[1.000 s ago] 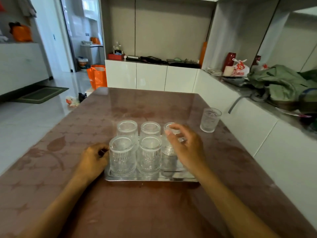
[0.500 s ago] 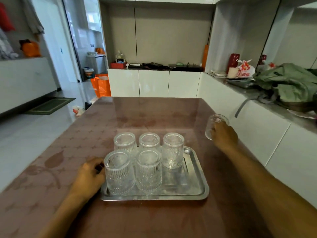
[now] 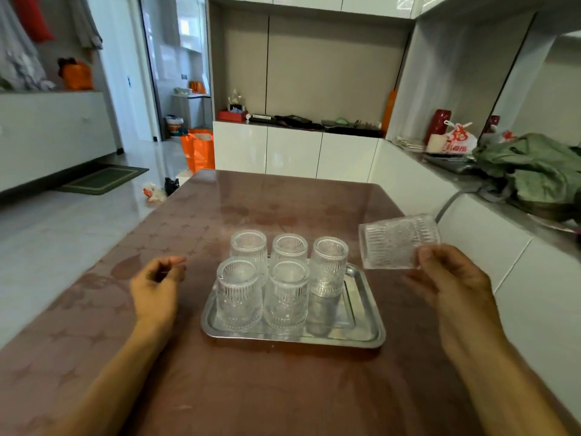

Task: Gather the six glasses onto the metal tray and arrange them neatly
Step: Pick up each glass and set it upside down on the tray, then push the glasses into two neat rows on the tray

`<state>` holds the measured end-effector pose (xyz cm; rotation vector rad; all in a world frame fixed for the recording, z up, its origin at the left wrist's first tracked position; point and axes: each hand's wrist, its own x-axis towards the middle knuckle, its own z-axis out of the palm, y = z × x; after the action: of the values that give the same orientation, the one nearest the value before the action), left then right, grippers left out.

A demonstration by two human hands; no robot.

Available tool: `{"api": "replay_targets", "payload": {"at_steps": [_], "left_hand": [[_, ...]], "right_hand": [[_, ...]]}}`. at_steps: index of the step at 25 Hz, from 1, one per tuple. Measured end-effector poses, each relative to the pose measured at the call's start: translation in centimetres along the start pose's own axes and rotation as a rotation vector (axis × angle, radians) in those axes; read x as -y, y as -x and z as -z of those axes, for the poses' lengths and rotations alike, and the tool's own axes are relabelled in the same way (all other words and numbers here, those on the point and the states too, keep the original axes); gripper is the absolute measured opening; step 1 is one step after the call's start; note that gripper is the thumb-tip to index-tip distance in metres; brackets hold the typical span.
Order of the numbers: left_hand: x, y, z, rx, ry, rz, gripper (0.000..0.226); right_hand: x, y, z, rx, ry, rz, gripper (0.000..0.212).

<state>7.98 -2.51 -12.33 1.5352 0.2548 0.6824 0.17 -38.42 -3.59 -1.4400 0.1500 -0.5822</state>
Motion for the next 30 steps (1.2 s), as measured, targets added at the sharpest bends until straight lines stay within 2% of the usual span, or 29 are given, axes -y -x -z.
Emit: {"api": "replay_targets", "payload": {"at_steps": [2,3,5,7,8,9,12,14,15,17,19,20,23,25,26,28,30], "left_hand": [[-2.0,1.1,0.3,-0.001,0.013,-0.055,0.022],[-3.3,2.2,0.8,0.052,0.038,-0.118,0.024],[-5.6,4.8,1.7,0.332,0.061,-0.319,0.03],[-7.4,8.0,1.8,0.702,-0.024,-0.435,0.063],[-8.0,9.4,1.5,0.829,-0.027,-0.441,0.083],[-8.1,10.5,1.0,0.872,0.005,-0.436,0.094],[-8.2,12.1,-0.1,0.786,0.131,-0.455,0.093],[-8.5,12.4,-0.5,0.739,0.123,-0.453,0.09],[-8.6,12.5,-0.8,0.718,0.098,-0.45,0.089],[-9.0,12.6,-1.7,0.678,0.014,-0.423,0.087],[-9.5,13.0,-2.9,0.653,-0.081,-0.411,0.087],[-9.7,13.4,-3.5,0.654,-0.111,-0.408,0.087],[-10.3,14.1,-5.1,0.717,-0.107,-0.357,0.092],[-10.5,13.6,-5.2,0.804,-0.065,-0.332,0.093],[-10.4,13.0,-4.6,0.804,-0.054,-0.361,0.085],[-9.8,11.4,-2.3,0.649,-0.039,-0.419,0.057],[-8.3,8.4,0.8,0.409,-0.084,-0.329,0.036]], "right_hand": [[0.4,3.6,-0.7,0.144,-0.249,-0.237,0.015],[0.3,4.9,-1.2,0.208,-0.346,-0.353,0.013],[-0.3,6.8,-2.1,0.313,-0.494,-0.536,0.01],[-1.0,8.4,-3.3,0.405,-0.612,-0.663,0.012],[-1.3,9.2,-3.8,0.455,-0.646,-0.694,0.022],[-1.6,9.8,-4.2,0.506,-0.645,-0.708,0.029],[-1.3,10.5,-4.3,0.624,-0.575,-0.672,0.025],[-1.2,10.2,-3.6,0.564,-0.344,-0.53,0.026],[-1.5,10.0,-3.2,0.483,-0.123,-0.375,0.031],[-1.7,10.1,-2.5,0.375,0.364,0.047,0.059],[-1.9,10.4,-2.9,0.452,0.578,0.356,0.074],[-2.4,10.5,-3.4,0.464,0.613,0.416,0.077],[-3.6,9.2,-4.7,0.312,0.64,0.482,0.08],[-4.3,7.6,-4.6,0.272,0.563,0.426,0.08],[-4.7,6.6,-4.3,0.274,0.5,0.353,0.079],[-5.7,4.4,-3.2,0.314,0.39,0.194,0.076],[-6.6,2.5,-2.3,0.364,0.356,0.083,0.073]]}}
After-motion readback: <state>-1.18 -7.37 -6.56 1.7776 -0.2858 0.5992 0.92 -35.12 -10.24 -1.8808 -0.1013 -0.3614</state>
